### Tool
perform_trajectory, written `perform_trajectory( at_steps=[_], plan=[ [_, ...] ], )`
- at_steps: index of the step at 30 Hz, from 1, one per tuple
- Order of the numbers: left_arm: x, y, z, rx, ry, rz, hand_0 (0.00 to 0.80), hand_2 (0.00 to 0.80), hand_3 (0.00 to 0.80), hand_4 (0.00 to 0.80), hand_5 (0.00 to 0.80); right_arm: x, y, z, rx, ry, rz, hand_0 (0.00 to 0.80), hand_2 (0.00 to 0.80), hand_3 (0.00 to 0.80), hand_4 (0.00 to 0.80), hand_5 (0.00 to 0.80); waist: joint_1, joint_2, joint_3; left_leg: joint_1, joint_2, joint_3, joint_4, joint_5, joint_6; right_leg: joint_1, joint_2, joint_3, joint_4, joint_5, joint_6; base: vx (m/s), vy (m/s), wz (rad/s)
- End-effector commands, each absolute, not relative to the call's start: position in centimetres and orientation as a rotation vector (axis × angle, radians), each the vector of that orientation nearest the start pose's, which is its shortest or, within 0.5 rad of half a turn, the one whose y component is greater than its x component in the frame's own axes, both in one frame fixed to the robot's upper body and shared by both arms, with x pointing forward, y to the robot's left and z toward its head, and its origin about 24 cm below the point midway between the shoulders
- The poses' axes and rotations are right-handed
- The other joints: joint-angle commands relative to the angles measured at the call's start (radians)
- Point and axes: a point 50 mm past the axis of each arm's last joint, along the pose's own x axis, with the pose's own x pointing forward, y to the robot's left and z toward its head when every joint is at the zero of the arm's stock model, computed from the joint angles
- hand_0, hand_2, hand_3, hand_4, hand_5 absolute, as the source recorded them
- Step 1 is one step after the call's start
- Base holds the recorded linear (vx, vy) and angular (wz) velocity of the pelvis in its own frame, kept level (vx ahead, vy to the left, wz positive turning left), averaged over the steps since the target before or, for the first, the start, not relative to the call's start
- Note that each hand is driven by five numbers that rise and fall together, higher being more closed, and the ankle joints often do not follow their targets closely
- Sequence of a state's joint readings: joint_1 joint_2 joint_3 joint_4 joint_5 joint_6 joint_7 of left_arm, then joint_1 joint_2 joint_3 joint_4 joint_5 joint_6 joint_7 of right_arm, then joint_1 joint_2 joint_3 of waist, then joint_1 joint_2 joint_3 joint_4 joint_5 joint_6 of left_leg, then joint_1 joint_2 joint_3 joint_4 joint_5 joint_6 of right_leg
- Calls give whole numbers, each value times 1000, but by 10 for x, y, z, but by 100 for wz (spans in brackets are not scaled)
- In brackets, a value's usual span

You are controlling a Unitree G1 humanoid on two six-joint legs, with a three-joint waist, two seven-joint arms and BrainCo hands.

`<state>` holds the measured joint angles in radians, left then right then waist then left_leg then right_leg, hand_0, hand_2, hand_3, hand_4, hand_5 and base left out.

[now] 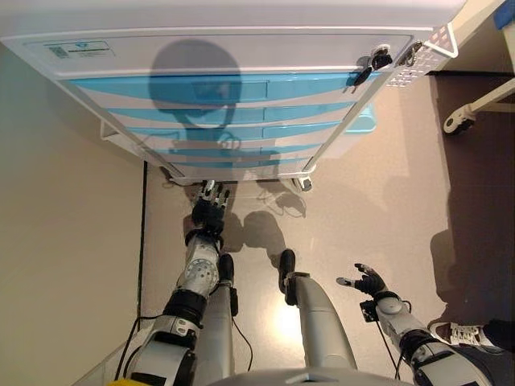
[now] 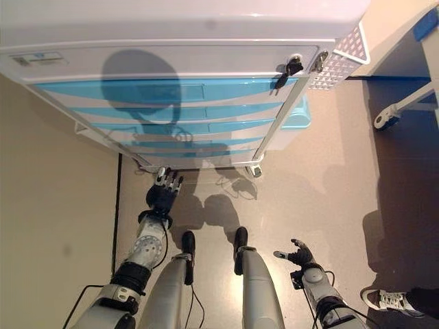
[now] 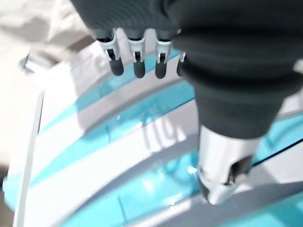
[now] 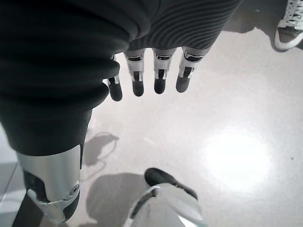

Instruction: Open the drawer and pick up the medicine

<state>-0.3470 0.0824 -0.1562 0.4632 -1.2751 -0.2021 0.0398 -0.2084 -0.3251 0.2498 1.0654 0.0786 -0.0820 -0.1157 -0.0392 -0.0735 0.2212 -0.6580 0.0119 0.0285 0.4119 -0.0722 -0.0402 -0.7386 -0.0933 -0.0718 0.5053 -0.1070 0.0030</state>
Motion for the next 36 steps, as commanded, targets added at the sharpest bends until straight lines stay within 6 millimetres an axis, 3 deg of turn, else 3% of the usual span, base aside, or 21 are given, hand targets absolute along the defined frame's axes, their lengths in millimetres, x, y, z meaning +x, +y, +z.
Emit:
perform_trajectory(
  at_steps=[1, 8, 9, 15, 18, 27, 36],
  plan=[
    [314, 121, 56, -1152, -21, -92, 0, 0, 0, 0, 0, 194, -255, -108, -483, 809, -54, 0, 0, 0, 0, 0, -9, 39, -50, -40, -38, 8, 27, -63, 73, 4, 4, 13, -58, 56, 39, 0, 0, 0],
    [319, 104, 83, -1126, -85, -236, 0, 0, 0, 0, 0, 198, -250, -107, -485, 792, -19, 0, 0, 0, 0, 0, -14, 37, -42, -42, -39, 16, 32, -67, 74, -1, 6, 18, -58, 54, 40, 2, 2, -1],
    [321, 102, 95, -1113, -127, -255, 0, 0, 0, 0, 0, 200, -248, -106, -489, 784, -12, 0, 0, 0, 0, 0, -14, 34, -39, -43, -37, 20, 32, -68, 75, -2, 7, 18, -58, 54, 41, 3, 12, -6],
    [332, 104, 117, -1084, -204, -246, 0, 0, 0, 0, 0, 205, -245, -105, -490, 767, -2, 0, 0, 0, 0, 0, -21, 23, -31, -47, -33, 31, 36, -73, 78, -7, 8, 21, -57, 59, 46, 10, 0, -6],
    [338, 104, 141, -1070, -284, -258, 0, 0, 0, 0, 0, 206, -245, -104, -495, 766, -3, 0, 0, 0, 0, 0, -27, 21, -31, -59, -30, 30, 37, -73, 77, -14, 9, 18, -61, 60, 48, 10, -9, -3],
    [344, 101, 182, -1065, -405, -302, 0, 0, 0, 0, 0, 211, -242, -102, -508, 750, 24, 0, 0, 0, 0, 0, -42, 15, -31, -115, -20, 23, 73, -80, 71, -62, 12, 9, -33, 52, 48, 0, 0, 0],
    [344, 100, 196, -1069, -443, -321, 0, 0, 0, 0, 0, 216, -239, -99, -518, 735, 43, 0, 0, 0, 0, 0, -48, 10, -44, -155, -14, 15, 96, -87, 68, -97, 13, -4, -12, 48, 49, 2, -8, 0]
  ],
)
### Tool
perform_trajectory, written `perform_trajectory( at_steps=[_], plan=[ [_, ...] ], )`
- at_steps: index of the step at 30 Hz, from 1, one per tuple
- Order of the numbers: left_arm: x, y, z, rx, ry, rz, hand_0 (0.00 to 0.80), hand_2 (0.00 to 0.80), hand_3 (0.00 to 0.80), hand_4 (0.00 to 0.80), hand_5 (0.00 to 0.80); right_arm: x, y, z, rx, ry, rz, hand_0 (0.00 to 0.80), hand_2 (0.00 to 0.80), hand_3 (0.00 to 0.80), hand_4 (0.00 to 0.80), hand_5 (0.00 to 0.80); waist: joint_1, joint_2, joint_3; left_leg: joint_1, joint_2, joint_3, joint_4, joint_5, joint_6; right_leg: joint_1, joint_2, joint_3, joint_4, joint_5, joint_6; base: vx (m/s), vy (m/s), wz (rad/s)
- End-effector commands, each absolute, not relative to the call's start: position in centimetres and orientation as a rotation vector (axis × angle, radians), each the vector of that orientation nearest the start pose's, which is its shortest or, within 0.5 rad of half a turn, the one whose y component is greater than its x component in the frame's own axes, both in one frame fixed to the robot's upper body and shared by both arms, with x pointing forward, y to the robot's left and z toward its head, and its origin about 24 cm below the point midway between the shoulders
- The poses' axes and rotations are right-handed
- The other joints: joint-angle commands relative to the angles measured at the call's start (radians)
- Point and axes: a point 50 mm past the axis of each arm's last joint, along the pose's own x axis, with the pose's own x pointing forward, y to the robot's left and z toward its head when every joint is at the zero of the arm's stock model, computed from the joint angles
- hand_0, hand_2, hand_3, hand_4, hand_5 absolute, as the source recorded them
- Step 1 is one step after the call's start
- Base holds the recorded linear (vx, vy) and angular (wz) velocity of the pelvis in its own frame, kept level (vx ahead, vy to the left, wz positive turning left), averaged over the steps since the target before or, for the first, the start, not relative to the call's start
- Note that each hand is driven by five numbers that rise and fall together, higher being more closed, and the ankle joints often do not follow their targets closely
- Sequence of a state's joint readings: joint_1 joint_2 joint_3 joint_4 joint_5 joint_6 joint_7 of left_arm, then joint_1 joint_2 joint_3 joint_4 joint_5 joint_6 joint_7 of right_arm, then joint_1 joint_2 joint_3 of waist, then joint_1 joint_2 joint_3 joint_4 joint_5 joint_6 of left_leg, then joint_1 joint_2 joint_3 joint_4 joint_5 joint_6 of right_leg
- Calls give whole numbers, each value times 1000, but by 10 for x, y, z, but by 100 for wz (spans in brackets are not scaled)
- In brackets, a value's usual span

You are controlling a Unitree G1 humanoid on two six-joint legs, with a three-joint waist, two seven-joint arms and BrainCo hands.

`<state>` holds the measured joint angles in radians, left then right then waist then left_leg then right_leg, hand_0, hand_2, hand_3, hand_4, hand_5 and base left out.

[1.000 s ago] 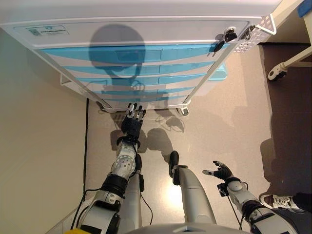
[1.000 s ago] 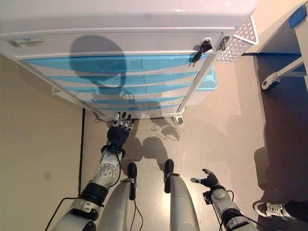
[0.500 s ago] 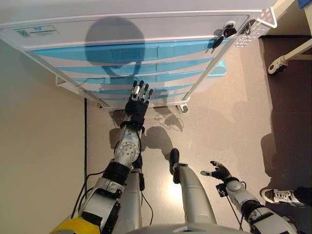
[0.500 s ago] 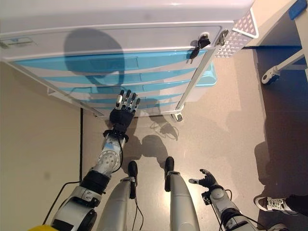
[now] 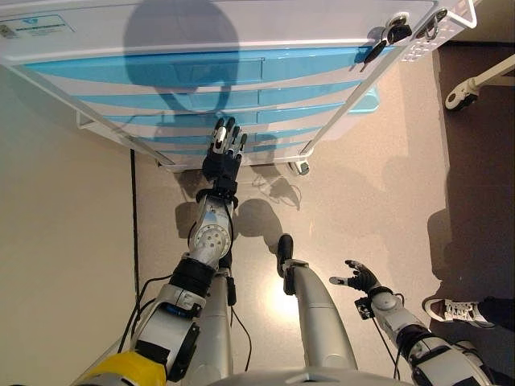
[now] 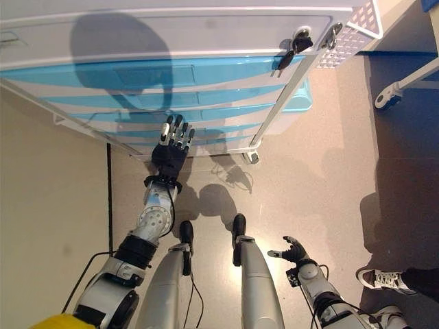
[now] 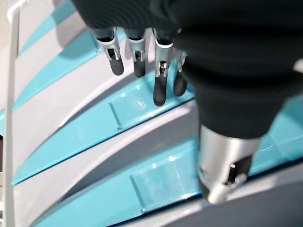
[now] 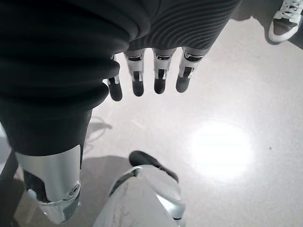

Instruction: Open the drawer and pick up the medicine

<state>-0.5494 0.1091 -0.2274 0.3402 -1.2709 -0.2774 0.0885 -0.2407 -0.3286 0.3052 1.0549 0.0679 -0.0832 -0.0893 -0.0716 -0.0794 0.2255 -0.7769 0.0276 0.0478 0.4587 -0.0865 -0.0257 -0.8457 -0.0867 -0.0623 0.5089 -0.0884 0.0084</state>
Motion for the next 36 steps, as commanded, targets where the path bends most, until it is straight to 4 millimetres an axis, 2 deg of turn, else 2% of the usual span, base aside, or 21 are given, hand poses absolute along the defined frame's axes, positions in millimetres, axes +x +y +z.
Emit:
perform_trajectory(
  at_steps=[1, 5, 6, 14, 21, 36],
  plan=[
    [344, 100, 194, -1066, -437, -317, 0, 0, 0, 0, 0, 217, -238, -99, -521, 732, 46, 0, 0, 0, 0, 0, -15, 16, -51, -35, -30, -5, 44, -71, 53, 9, 7, -15, -20, 32, 44, 0, 0, 0],
    [347, 101, 179, -1061, -383, -281, 0, 0, 0, 0, 0, 220, -236, -98, -525, 721, 53, 0, 0, 0, 0, 0, -12, 13, -53, -40, -27, -8, 28, -63, 51, 6, 6, -20, -35, 40, 43, 0, 0, 0],
    [348, 101, 169, -1060, -345, -263, 0, 0, 0, 0, 0, 222, -235, -96, -526, 711, 53, 0, 0, 0, 0, 0, -11, 13, -52, -43, -27, -12, 23, -59, 51, 5, 7, -20, -38, 43, 43, 0, 0, 0],
    [348, 104, 142, -1067, -254, -196, 0, 0, 0, 0, 0, 225, -233, -94, -526, 691, 47, 0, 0, 0, 0, 0, -5, 8, -45, -48, -31, -17, 17, -51, 50, 3, 4, -28, -44, 47, 43, 0, 0, 0],
    [340, 104, 110, -1085, -150, -152, 0, 0, 0, 0, 0, 226, -233, -93, -526, 691, 29, 0, 0, 0, 0, 0, 7, 6, -37, -48, -31, -18, 6, -43, 51, -1, 2, -29, -53, 59, 41, 0, 0, 0],
    [330, 99, 79, -969, -32, -213, 0, 0, 0, 0, 0, 222, -241, -94, -541, 708, 25, 0, 0, 0, 0, 0, 16, 5, -31, -56, -32, -15, 6, -35, 52, -2, -2, -32, -60, 68, 39, -2, 0, 0]
  ],
)
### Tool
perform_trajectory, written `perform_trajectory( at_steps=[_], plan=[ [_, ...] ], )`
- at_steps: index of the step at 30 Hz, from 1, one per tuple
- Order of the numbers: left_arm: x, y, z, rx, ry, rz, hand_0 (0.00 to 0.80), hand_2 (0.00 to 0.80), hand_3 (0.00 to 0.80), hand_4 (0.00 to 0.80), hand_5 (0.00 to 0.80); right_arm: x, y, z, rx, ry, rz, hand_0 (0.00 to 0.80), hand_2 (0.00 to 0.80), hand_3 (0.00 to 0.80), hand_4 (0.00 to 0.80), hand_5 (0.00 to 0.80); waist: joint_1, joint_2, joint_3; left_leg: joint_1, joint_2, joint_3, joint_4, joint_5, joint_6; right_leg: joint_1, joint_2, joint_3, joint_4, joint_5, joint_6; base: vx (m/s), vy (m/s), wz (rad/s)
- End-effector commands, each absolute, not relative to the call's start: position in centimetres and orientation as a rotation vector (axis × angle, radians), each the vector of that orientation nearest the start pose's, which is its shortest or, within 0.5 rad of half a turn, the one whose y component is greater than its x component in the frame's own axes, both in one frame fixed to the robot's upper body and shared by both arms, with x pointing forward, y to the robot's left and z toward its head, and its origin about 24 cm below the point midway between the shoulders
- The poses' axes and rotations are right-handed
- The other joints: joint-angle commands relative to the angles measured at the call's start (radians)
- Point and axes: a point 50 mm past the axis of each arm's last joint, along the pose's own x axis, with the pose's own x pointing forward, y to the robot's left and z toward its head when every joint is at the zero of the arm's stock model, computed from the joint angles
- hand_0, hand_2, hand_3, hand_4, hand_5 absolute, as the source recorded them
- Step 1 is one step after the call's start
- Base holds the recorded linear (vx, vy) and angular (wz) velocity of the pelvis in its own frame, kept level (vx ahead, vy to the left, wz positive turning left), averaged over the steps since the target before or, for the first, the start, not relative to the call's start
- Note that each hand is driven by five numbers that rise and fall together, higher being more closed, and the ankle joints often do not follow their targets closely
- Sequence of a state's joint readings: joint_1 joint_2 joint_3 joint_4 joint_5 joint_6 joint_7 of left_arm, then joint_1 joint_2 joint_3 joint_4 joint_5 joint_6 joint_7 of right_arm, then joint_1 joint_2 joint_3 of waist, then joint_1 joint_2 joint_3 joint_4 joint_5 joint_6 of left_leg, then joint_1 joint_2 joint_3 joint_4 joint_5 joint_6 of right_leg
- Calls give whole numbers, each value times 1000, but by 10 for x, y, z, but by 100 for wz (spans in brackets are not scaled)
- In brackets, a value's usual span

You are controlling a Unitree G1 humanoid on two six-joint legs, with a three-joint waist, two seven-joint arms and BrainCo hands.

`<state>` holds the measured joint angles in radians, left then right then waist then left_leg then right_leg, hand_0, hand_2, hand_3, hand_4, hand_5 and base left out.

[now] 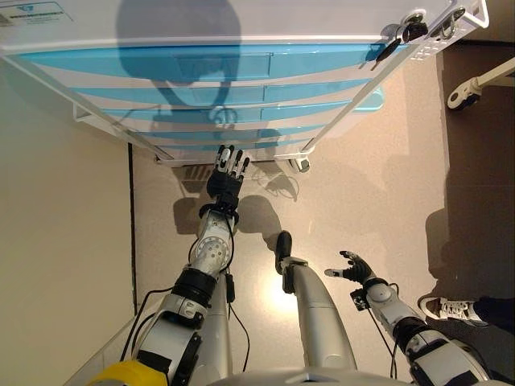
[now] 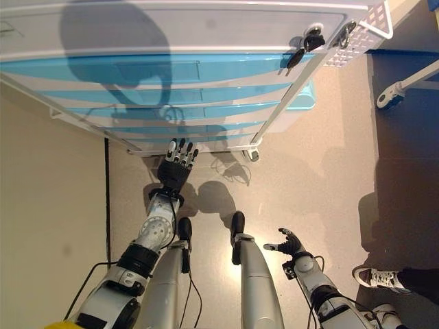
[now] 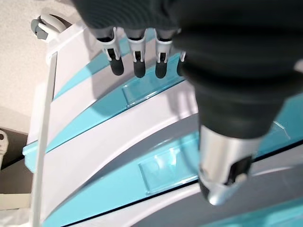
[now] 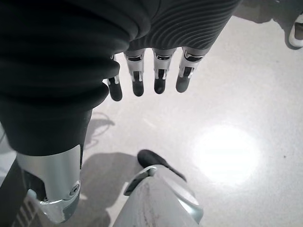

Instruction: Open the drawer and pick up the medicine

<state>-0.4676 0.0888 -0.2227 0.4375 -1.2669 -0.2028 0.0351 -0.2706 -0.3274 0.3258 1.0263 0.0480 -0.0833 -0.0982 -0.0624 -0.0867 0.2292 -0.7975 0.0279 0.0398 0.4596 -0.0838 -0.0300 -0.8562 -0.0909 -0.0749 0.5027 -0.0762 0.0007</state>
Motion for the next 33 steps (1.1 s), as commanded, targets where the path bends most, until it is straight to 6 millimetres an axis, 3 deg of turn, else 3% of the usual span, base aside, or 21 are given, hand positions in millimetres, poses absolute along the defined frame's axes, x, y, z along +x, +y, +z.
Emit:
perform_trajectory(
  at_steps=[1, 11, 20, 33],
  plan=[
    [330, 100, 79, -965, -35, -212, 0, 0, 0, 0, 0, 221, -241, -95, -541, 712, 27, 0, 0, 0, 0, 0, 7, 13, -36, -37, -32, -7, 7, -38, 57, 7, 2, -19, -53, 55, 47, 0, 0, 0],
    [339, 107, 93, -1005, -99, -166, 0, 0, 0, 0, 0, 218, -242, -97, -548, 728, 30, 0, 0, 0, 0, 0, 6, 9, -40, -40, -30, -7, 4, -37, 55, 6, -1, -21, -57, 59, 48, 0, 0, 0],
    [358, 125, 138, -1011, -257, -94, 0, 0, 0, 0, 0, 217, -244, -98, -572, 738, 41, 0, 0, 0, 0, 0, -3, 3, -42, -31, -31, -15, -26, -21, 49, 11, -3, -27, -68, 63, 53, 0, 0, 0],
    [367, 138, 156, -1025, -317, -49, 0, 0, 0, 0, 0, 216, -248, -97, -589, 746, 46, 0, 0, 0, 0, 0, -14, 3, -51, -37, -31, -14, -26, -21, 49, 5, -7, -24, -60, 65, 56, 0, 0, 0]
  ],
)
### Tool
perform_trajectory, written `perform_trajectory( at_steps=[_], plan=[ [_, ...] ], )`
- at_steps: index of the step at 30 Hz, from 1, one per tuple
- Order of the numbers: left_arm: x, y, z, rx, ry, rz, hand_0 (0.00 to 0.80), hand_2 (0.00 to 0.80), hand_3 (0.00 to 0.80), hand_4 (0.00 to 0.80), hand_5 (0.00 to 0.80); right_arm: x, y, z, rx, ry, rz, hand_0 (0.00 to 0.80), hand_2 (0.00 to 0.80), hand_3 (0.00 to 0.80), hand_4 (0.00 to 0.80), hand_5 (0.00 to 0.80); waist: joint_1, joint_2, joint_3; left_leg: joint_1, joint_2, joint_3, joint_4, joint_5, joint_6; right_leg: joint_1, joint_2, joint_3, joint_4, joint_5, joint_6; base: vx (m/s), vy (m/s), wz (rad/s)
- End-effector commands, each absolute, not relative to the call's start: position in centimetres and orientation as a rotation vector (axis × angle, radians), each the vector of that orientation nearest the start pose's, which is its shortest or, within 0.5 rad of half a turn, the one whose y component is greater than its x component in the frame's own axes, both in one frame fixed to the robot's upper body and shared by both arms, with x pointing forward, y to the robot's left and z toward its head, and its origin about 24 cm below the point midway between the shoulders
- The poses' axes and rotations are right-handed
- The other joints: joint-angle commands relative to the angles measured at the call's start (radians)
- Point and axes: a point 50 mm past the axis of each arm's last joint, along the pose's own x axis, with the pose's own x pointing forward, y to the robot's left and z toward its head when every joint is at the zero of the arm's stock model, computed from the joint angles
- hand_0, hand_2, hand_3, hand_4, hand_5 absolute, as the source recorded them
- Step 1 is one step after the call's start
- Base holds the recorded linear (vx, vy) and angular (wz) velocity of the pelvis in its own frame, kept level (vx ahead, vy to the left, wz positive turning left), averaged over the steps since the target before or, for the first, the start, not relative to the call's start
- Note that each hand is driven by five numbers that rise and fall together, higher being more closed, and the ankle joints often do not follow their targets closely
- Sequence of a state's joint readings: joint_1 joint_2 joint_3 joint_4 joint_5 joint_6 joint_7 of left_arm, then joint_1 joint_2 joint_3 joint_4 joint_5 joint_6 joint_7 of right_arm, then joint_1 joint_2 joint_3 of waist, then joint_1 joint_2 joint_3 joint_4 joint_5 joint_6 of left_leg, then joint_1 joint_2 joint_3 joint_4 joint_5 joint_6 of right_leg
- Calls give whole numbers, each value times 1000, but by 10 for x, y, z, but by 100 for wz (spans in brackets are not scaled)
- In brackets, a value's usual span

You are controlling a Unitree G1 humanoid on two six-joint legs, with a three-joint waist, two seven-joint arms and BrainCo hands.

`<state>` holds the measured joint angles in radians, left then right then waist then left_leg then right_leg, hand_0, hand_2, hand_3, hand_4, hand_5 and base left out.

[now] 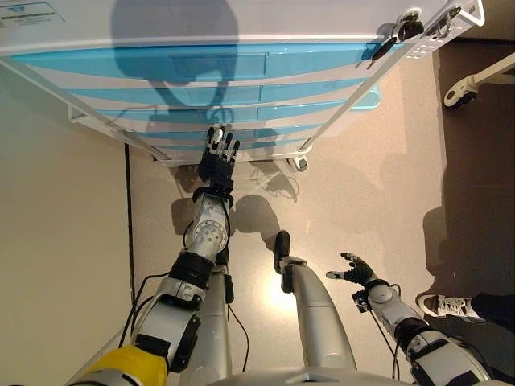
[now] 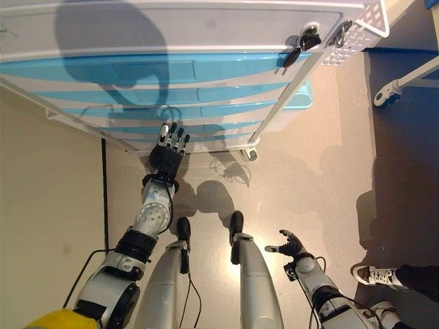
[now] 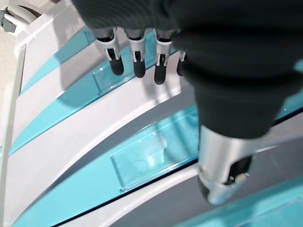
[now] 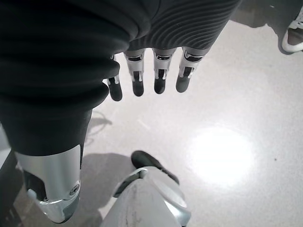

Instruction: Open the drawer and pick up the medicine

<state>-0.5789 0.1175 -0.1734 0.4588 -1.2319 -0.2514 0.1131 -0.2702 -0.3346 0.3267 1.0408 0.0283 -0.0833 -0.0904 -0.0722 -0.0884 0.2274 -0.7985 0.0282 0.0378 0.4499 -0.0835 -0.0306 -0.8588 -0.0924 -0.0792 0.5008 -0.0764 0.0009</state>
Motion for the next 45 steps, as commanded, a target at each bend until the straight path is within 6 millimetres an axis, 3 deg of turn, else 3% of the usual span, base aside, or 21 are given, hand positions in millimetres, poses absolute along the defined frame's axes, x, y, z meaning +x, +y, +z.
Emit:
perform_trajectory(
  at_steps=[1, 19, 45],
  plan=[
    [367, 138, 157, -1026, -322, -51, 0, 0, 0, 0, 0, 215, -249, -98, -589, 748, 45, 0, 0, 0, 0, 0, -5, 5, -50, -36, -31, -12, -18, -22, 49, 7, -6, -19, -60, 65, 56, 0, 0, 0],
    [353, 138, 190, -1027, -479, -177, 0, 0, 0, 0, 0, 209, -254, -100, -610, 775, 68, 0, 0, 0, 0, 0, 9, 11, -44, -5, -38, -14, -59, 0, 43, 38, -7, -25, -99, 79, 56, 0, 0, 0],
    [349, 160, 179, -1027, -493, -117, 0, 0, 0, 0, 0, 189, -267, -109, -644, 861, 84, 0, 0, 0, 0, 0, 20, 11, -56, 78, -43, -16, -110, 15, 36, 128, -2, -23, -151, 89, 52, -3, -2, 1]
  ],
)
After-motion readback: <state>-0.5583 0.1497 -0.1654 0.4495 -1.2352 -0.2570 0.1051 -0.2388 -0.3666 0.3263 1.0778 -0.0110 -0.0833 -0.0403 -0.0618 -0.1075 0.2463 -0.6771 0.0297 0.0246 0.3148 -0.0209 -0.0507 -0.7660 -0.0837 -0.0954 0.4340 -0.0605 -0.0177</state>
